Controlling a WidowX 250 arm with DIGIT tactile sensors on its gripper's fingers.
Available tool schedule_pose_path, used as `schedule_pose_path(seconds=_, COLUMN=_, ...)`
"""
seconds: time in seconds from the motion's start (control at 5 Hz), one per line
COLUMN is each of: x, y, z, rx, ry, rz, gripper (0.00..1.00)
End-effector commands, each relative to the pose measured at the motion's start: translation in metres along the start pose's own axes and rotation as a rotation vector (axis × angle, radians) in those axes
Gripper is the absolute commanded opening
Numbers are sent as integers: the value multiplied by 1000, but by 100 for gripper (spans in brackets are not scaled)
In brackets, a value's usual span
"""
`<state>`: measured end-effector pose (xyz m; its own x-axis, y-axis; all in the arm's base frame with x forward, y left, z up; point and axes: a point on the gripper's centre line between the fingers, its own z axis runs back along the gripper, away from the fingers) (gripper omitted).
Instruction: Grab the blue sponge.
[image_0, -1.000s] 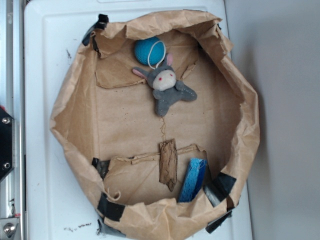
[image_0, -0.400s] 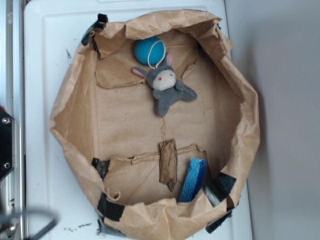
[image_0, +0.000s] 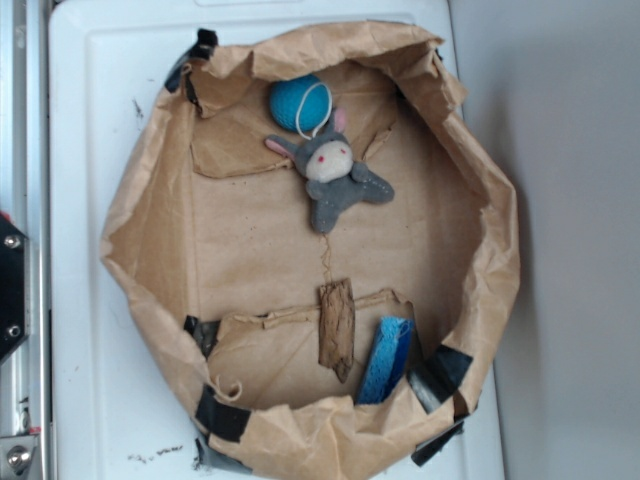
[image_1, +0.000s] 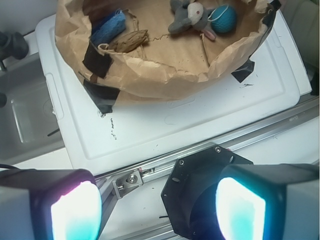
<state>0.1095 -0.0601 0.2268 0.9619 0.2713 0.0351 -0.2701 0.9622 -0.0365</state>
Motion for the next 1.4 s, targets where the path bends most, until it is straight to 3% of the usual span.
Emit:
schedule_pose_path(seconds=0.0, x=1, y=0, z=3, rx=-4, ry=-10, rz=7, gripper=100)
schedule_pose_path(seconds=0.2, x=52, y=2, z=-23, rx=-14, ry=-11, rz=152, gripper=100)
schedule_pose_path(seconds=0.4, x=99, y=0, z=-43, rx=39, ry=40, rz=244, gripper=100)
schedule_pose_path(seconds=0.6, x=126, y=1, z=-65, rx=42, ry=26, rz=341, gripper=100)
schedule_pose_path(seconds=0.8, x=137, y=2, z=-84, rx=31, ry=-12, rz=387, gripper=100)
schedule_pose_path(seconds=1.0, x=137, y=4, z=-107, rx=7, ry=-100, rz=460, gripper=100)
schedule_pose_path(seconds=1.2, x=141, y=-5, z=-129, rx=11, ry=-131, rz=517, gripper=100)
